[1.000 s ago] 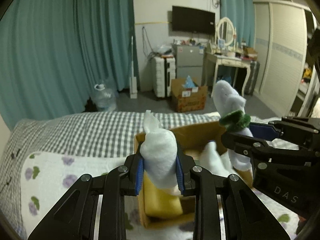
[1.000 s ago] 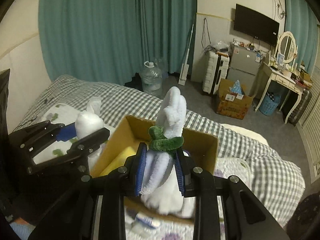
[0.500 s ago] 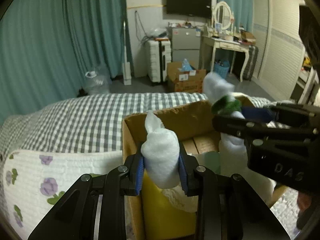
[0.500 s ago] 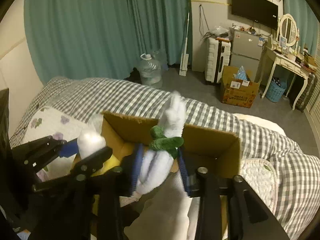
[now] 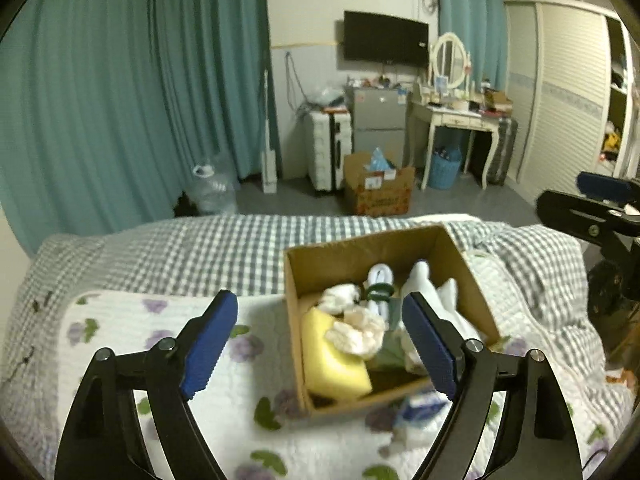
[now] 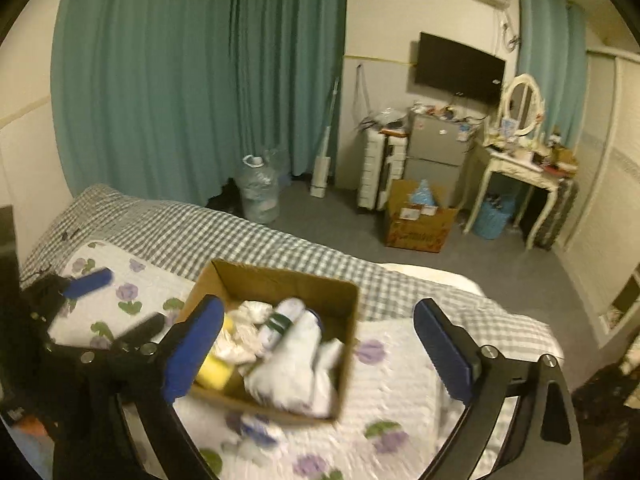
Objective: Organize soft objects
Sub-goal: 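Carry both socks into the box and open both grippers, then grasp the small white plastic bottle with the right gripper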
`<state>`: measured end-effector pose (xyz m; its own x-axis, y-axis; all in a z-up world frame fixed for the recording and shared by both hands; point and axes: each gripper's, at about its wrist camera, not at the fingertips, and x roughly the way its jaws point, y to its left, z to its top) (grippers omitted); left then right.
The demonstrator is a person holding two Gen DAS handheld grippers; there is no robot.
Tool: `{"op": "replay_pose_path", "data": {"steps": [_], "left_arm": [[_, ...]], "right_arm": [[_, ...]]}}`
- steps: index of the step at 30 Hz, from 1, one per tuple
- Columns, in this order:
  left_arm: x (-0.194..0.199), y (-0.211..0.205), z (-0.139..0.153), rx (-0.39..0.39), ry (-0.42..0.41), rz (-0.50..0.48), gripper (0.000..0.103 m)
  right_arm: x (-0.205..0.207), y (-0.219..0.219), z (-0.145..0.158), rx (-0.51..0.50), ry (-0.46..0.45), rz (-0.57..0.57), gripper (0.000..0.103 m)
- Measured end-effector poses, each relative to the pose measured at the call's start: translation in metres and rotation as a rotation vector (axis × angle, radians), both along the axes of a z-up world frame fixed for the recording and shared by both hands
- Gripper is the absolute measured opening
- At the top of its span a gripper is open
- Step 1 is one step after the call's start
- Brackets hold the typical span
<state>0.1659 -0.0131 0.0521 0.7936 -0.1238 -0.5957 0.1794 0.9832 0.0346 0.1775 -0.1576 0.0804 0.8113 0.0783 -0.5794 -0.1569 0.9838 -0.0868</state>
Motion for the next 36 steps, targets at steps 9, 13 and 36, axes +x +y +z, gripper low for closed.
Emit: {"op": "replay_pose_path", "data": {"steps": [9, 13, 36], "left_arm": [[-0.068, 0.016, -0.006, -0.051, -0.037, -0.016, 0.103], [-0.073, 0.022, -0.049, -0.042, -0.002, 0.004, 0.103], [-0.050, 0.037, -0.197, 0.045, 0.203, 0.189, 0.103]], "right_arm": [[-0.074, -0.008, -0.031, 0.002, 0.079, 0.003, 0.102], [-0.074, -0.002, -0.089, 0.058, 0.147, 0.021, 0.102], [-0.023, 0.059, -0.290, 0.038, 0.415, 0.069, 0.060]]}}
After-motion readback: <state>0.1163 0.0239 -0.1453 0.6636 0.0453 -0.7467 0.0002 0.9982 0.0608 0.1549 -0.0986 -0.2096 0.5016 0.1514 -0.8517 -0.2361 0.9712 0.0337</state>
